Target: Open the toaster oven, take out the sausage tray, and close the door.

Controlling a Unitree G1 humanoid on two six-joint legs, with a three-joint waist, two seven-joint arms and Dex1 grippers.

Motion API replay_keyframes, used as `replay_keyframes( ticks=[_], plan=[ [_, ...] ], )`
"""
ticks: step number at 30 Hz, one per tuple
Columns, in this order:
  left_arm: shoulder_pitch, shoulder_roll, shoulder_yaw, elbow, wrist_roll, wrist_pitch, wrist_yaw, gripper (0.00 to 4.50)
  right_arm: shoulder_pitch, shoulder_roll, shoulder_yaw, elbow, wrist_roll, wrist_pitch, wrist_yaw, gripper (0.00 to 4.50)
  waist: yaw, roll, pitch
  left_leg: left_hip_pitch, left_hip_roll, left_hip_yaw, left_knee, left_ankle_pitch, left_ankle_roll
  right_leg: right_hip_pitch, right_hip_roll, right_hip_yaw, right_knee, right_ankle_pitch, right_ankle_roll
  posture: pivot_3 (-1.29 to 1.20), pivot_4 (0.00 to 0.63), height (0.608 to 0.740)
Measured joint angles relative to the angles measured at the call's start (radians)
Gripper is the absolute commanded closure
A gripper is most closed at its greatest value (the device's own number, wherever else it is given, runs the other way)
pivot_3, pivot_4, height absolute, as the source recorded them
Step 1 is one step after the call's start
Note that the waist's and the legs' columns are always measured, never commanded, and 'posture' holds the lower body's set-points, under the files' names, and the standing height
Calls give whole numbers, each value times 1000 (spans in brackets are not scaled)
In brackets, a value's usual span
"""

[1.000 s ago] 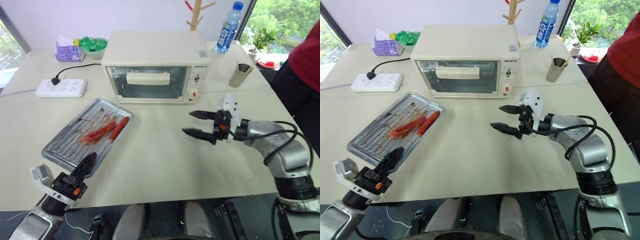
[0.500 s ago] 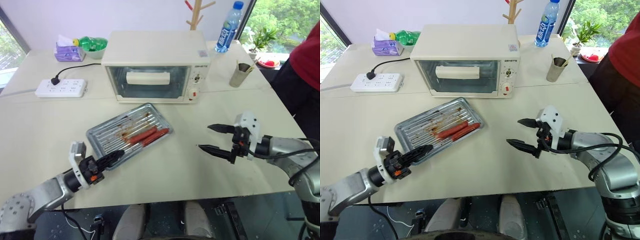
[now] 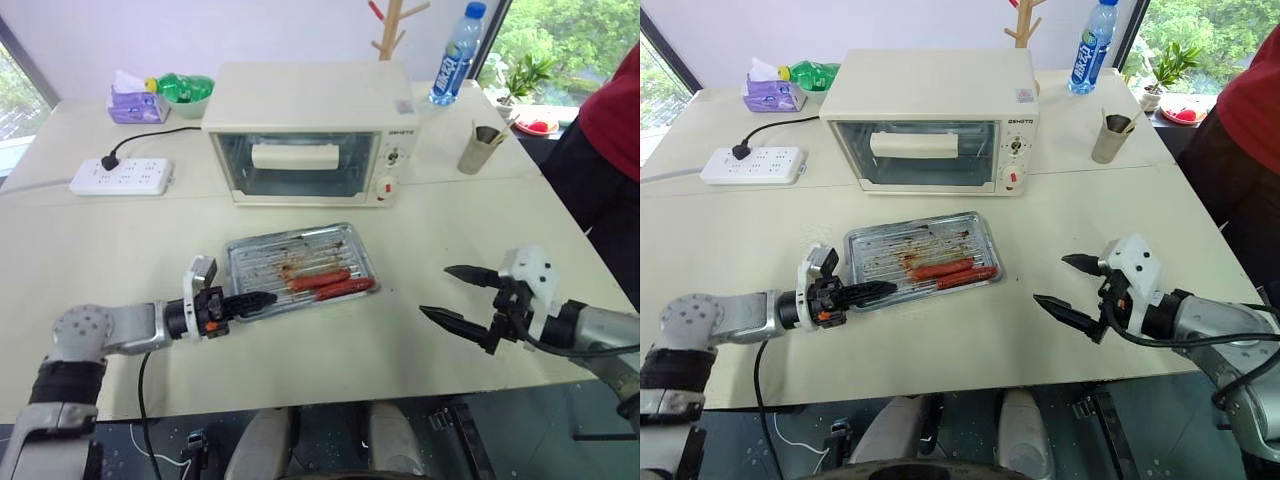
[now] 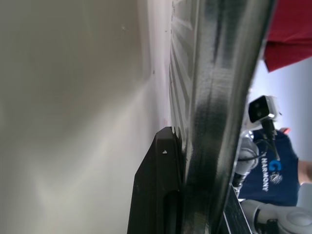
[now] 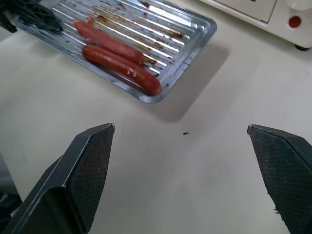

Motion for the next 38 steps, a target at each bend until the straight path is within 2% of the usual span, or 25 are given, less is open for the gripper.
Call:
replay_keyframes(
  ticks=[3,10,19,23,25,28,34,38],
  plan=[
    [-49,-5,-13,46,96,25,-82,3555,28,4,-1,-18,1,0,-23,0,1,0,0,0,0,0,0,0,0,0,0,0,0,0,0,0,150,739],
    [-101,-7,-15,91,295,37,-246,62,37,16,0,-29,8,-3,-62,0,0,0,0,0,0,0,0,0,0,0,-1,0,0,0,0,0,150,739],
    [-42,83,29,43,432,7,-387,62,-22,16,47,5,0,-23,-61,0,-7,0,0,1,2,0,-1,0,0,0,0,0,0,0,0,0,150,739],
    [164,238,57,-156,573,-259,-508,62,-79,10,84,63,-8,-42,-39,0,-28,2,-1,2,4,3,-4,-1,-1,-2,-2,1,-1,0,-1,0,150,739],
    [228,278,88,-178,664,-395,-537,62,-91,1,92,86,-12,-49,-23,0,-25,5,-3,3,5,3,-5,-1,-1,-2,-2,1,-1,0,-1,0,150,739],
    [294,351,171,-173,800,-574,-567,62,-136,-19,101,128,-11,-53,20,0,-23,4,-1,-1,11,8,-4,-1,-1,-3,-1,-3,-1,0,-2,0,150,739],
    [348,495,387,-337,832,-674,-758,62,-268,-85,126,217,18,-54,148,0,-6,3,1,-11,11,10,-1,-2,0,-7,-2,-5,-7,1,-2,0,150,739],
    [371,545,427,-439,834,-684,-860,62,-365,-125,158,281,40,-34,231,0,-2,3,1,-14,11,10,-1,-2,1,-9,-1,-6,-8,2,-1,0,150,739]
  ],
)
